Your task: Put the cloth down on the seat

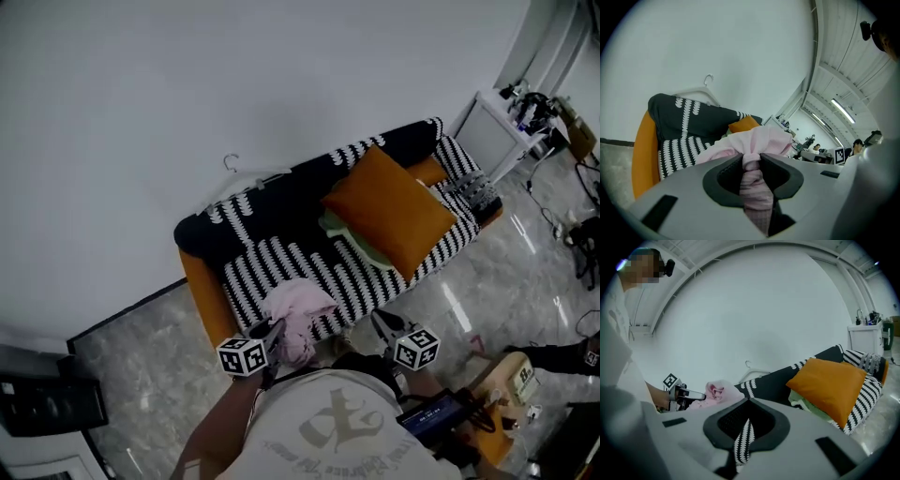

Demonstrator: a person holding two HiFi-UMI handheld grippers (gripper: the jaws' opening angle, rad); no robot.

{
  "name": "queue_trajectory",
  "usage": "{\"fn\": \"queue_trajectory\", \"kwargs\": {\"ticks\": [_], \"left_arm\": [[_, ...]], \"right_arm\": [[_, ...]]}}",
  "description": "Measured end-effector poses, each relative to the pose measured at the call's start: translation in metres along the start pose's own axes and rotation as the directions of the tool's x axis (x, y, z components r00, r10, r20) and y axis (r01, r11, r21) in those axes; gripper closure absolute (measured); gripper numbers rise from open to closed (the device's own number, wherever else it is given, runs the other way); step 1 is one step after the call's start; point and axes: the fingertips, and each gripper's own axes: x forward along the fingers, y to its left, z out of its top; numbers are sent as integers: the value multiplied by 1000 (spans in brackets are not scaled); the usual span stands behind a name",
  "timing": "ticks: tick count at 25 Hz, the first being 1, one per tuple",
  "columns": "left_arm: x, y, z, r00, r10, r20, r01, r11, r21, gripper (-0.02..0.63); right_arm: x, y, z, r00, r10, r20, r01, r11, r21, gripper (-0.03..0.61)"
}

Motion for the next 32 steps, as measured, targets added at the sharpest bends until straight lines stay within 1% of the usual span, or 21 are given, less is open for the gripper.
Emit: {"fn": "queue_trajectory", "kwargs": {"ticks": [6, 10, 14, 19, 22, 24, 28, 32], "left_arm": [[19, 9, 27, 998, 61, 22, -61, 998, -19, 497], [47, 8, 47, 995, 97, 31, -96, 995, -36, 499], [73, 8, 68, 990, 134, 33, -132, 990, -47, 499], [99, 7, 86, 980, 193, 42, -191, 980, -56, 499], [111, 7, 95, 971, 235, 51, -232, 971, -64, 499], [115, 12, 97, 962, 267, 50, -262, 962, -78, 498], [136, 34, 110, 946, 320, 50, -314, 944, -101, 498], [128, 38, 103, 927, 374, 26, -369, 922, -120, 497]], "right_arm": [[44, -22, 26, 996, 77, -32, -78, 997, -9, 563], [70, -47, 42, 990, 123, -61, -124, 992, -8, 563], [94, -75, 66, 984, 160, -79, -161, 987, -12, 563], [121, -111, 87, 972, 213, -101, -215, 977, -9, 563], [137, -126, 93, 959, 255, -124, -257, 967, -1, 563], [150, -131, 89, 946, 288, -147, -289, 957, 10, 563], [193, -151, 89, 922, 341, -184, -343, 939, 19, 563], [205, -146, 84, 899, 389, -204, -388, 920, 43, 563]]}}
